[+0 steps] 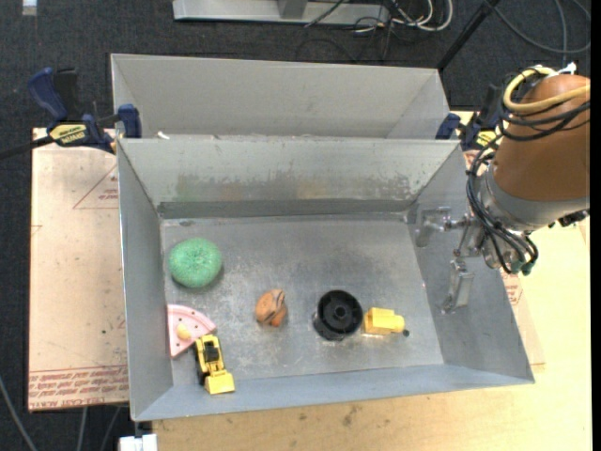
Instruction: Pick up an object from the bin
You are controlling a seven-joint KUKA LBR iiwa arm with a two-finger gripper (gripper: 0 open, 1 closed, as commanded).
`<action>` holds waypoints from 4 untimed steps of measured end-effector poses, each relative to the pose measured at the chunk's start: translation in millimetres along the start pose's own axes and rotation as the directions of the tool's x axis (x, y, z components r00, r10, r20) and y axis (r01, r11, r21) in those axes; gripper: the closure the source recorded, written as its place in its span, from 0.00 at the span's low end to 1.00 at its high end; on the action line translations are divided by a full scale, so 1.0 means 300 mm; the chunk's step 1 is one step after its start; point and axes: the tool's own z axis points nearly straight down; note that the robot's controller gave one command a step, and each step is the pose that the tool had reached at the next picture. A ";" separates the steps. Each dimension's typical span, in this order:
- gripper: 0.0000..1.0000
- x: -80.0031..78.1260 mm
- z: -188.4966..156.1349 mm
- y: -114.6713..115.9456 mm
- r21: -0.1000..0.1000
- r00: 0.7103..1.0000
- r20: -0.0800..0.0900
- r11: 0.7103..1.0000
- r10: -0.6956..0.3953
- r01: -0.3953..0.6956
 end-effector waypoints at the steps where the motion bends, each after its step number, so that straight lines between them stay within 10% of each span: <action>1: 0.00 0.039 0.166 0.044 0.000 0.999 0.007 0.999 0.046 -0.046; 3: 0.00 -0.113 0.343 0.229 0.000 0.998 0.006 0.998 -0.058 0.058; 4: 0.00 0.062 0.451 0.218 -0.002 1.000 0.000 1.000 -0.030 0.030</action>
Offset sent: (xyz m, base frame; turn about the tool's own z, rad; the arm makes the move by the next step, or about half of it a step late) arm 0.0389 0.0679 -0.0550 -0.0195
